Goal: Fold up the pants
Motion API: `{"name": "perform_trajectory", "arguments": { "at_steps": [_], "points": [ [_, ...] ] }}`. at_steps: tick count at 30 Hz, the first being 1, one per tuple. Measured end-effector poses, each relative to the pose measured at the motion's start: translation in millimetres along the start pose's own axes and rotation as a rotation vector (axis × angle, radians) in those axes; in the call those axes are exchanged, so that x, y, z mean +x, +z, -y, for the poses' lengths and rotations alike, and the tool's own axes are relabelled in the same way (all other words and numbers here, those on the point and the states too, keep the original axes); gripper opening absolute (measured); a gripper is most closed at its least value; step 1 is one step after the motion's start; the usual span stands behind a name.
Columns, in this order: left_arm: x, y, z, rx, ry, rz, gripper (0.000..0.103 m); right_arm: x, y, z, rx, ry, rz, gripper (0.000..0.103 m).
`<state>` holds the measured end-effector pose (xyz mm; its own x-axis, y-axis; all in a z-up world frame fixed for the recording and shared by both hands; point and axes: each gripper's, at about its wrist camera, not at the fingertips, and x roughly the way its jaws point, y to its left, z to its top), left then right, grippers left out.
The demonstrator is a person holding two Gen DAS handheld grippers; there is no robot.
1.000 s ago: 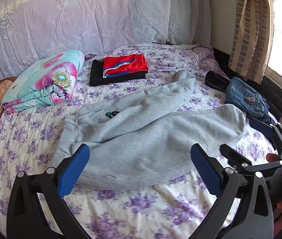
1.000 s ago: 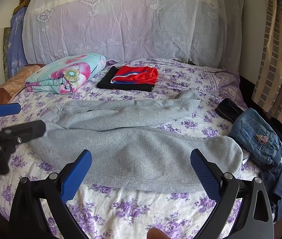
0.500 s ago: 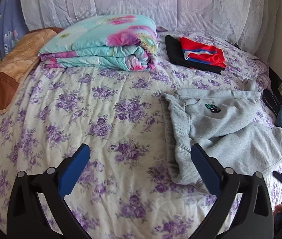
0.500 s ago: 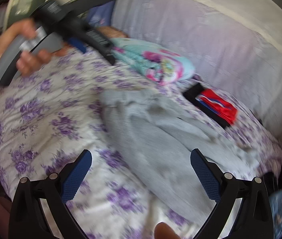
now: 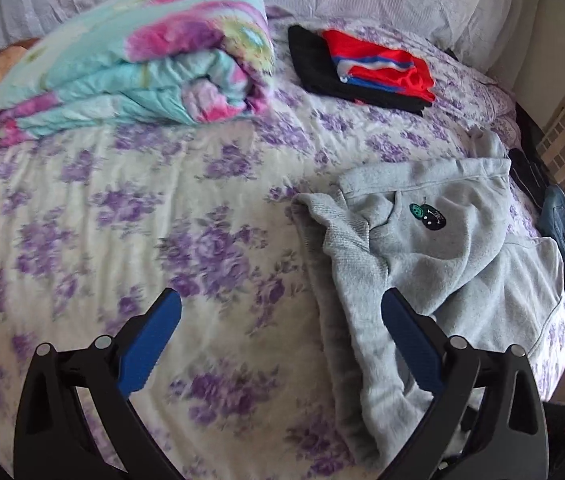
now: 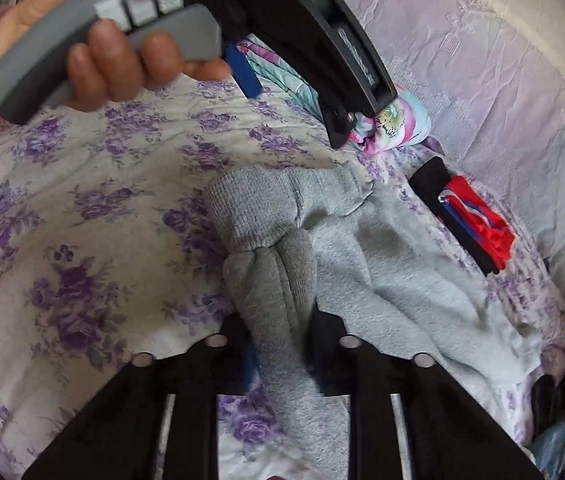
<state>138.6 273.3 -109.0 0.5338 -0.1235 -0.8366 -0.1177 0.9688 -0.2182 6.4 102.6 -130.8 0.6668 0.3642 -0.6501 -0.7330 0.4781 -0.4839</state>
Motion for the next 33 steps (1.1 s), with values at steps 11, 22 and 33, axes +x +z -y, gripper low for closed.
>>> {"name": "perform_trajectory", "arguments": {
  "at_steps": [11,22,33],
  "points": [
    [70.2,30.2,19.0,0.005,-0.301,-0.158,0.024,-35.2,-4.1,2.0,0.086,-0.006,0.055,0.011],
    [-44.5,8.7,5.1,0.028,-0.221,0.210,0.012,-86.0,31.2,-5.7,0.077,0.025,0.204,0.011],
    [-9.3,-70.9,-88.6,-0.223,-0.009,0.138,0.035,-73.3,20.3,-14.0,0.210,0.317,0.190,0.050]
  ]
}}
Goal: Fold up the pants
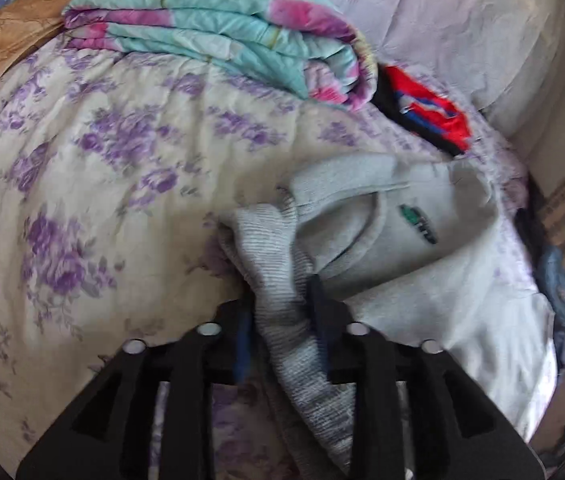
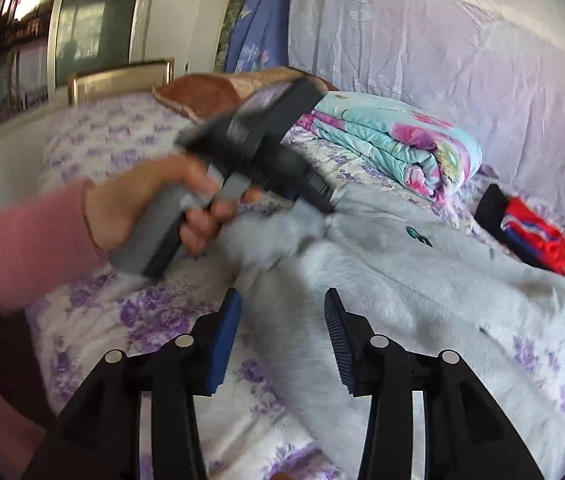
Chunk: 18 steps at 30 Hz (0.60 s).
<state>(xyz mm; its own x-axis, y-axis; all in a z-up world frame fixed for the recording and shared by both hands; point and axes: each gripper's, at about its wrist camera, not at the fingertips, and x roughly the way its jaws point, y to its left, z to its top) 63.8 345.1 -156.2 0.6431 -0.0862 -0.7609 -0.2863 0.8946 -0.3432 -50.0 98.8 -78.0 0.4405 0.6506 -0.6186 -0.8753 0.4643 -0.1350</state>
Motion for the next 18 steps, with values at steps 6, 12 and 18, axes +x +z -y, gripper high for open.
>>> {"name": "perform_trajectory", "arguments": {
  "at_steps": [6,12,18],
  "points": [
    [-46.6,-4.9,23.9,0.110,0.293,0.271,0.093,-68.9,-2.2,189.8,0.518,-0.188,0.187,0.099],
    [-73.1,-22.0,34.4,0.132,0.115,0.352,0.093,-49.5,-61.8,385.0,1.072,-0.174,0.238,0.099],
    [-61.1,-35.4,70.3,0.340,0.101,0.342,0.093,24.1,-130.1,483.3,1.402,-0.123,0.187,0.099]
  ]
}}
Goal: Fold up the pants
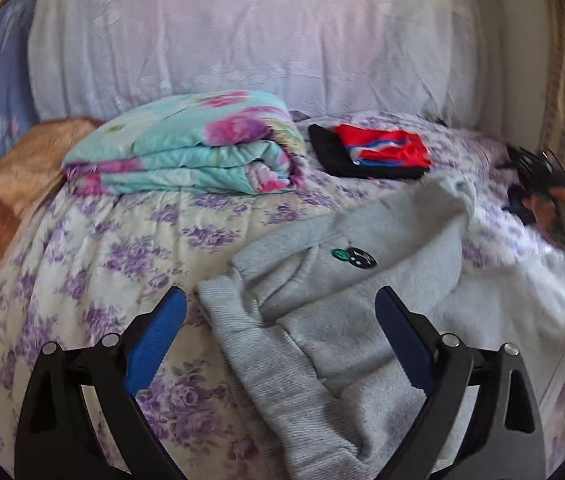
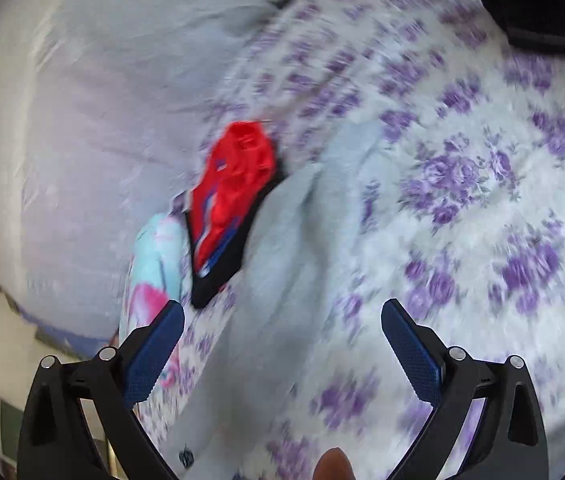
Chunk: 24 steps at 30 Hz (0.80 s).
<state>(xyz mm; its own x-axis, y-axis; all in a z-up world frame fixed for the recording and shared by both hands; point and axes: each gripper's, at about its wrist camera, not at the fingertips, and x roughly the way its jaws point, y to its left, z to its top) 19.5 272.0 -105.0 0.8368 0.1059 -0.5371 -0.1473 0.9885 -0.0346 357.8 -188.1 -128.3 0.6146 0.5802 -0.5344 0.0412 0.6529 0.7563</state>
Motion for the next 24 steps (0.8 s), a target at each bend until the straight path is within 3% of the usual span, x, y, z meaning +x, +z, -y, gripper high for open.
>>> {"name": "perform_trajectory", "arguments": {
  "at_steps": [3,7,9,10,11,16,21,22,24],
  "points": [
    [-3.0,-1.7,4.8,0.040,-0.008,0.009,0.093,30.4,15.0,8.6,-0.020,0.017,0.006,0.096],
    [0.2,2.0,-10.7,-0.030,-0.054,-0.008,0.093,64.2,27.5,13.8,-0.013,0.022,-0.012,0.076],
    [1.0,1.6,-17.2,-0.059,-0.038,-0.011,0.093,76.5,30.3,14.3,-0.031,0.003,-0.008,0.048],
    [0.9,1.5,-19.6,-0.069,-0.029,-0.011,0.093,80.2,33.4,14.0,-0.037,-0.011,-0.002,0.021],
    [1.0,1.2,-21.9,-0.079,-0.021,-0.012,0.093,77.0,32.3,12.6,-0.053,-0.035,0.009,0.009],
    [2.0,2.0,-29.3,-0.118,-0.029,-0.019,0.093,12.5,22.6,-13.3,-0.169,-0.067,0.134,0.009],
    [-0.7,2.3,-25.6,-0.093,-0.036,-0.010,0.093,-41.2,10.5,-23.8,-0.289,-0.146,0.190,0.009],
    [-2.2,1.9,-23.3,-0.083,-0.030,-0.004,0.093,-40.3,9.8,-17.2,-0.300,-0.182,0.171,0.011],
    [-4.0,1.4,-20.2,-0.065,-0.021,0.004,0.093,-29.1,8.8,11.3,-0.294,-0.357,0.089,0.033]
  ]
}}
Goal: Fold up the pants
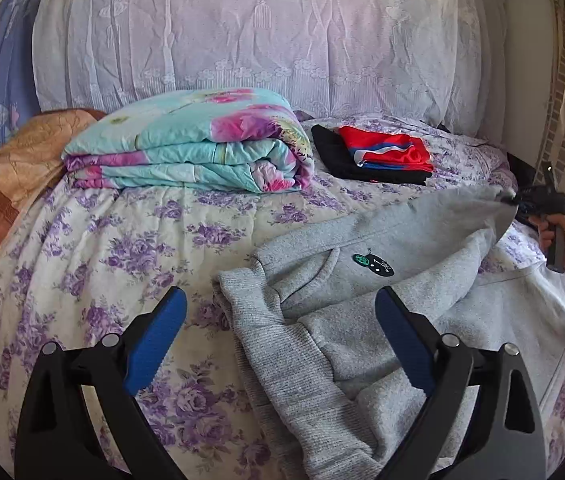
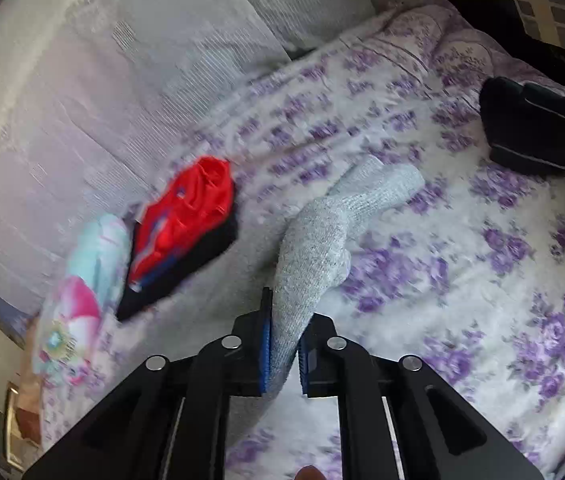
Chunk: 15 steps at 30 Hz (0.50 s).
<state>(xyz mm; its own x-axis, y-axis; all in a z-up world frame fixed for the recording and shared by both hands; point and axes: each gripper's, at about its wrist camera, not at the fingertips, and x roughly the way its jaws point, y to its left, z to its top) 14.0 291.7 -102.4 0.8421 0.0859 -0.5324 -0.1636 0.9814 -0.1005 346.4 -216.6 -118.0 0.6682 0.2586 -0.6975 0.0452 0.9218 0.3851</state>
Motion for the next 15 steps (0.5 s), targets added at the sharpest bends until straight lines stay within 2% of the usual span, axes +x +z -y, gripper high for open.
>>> {"name": "perform_trajectory", "arguments": {
  "at_steps": [1,2,5,8,10,12,14,15],
  "points": [
    [-0.9,0.0,0.7,0.002,0.001,0.003,0.093,8.3,-3.9,11.6,0.014,-0.083,-0.060,0.055],
    [-1.5,0.0,0.3,0.002,0.004,0.005,0.093,9.1,-7.5,22.4,0.047,-0.117,-0.080,0.056],
    [-3.9,1.6,-1.5,-0.004,0.036,0.020,0.093,-22.3,-21.3,37.2,0.139,0.010,-0.045,0.056],
    [7.5,16.6,-12.7,-0.032,0.048,-0.021,0.093,-52.2,-38.2,3.7,0.072,0.159,-0.077,0.056],
    [23.3,29.5,-18.7,-0.038,0.037,-0.077,0.093,-66.0,-47.8,-44.4,-0.079,0.241,-0.098,0.056],
    [45.2,42.2,-22.9,-0.033,0.002,-0.123,0.093,-70.5,-60.5,-111.0,-0.330,0.315,-0.123,0.056],
    [69.6,47.5,-26.3,-0.032,-0.008,-0.190,0.092,-57.1,-74.1,-174.7,-0.604,0.345,-0.167,0.056],
    [81.8,47.6,-28.3,-0.030,-0.039,-0.222,0.092,-46.0,-82.6,-202.2,-0.732,0.348,-0.196,0.056]
  ]
}}
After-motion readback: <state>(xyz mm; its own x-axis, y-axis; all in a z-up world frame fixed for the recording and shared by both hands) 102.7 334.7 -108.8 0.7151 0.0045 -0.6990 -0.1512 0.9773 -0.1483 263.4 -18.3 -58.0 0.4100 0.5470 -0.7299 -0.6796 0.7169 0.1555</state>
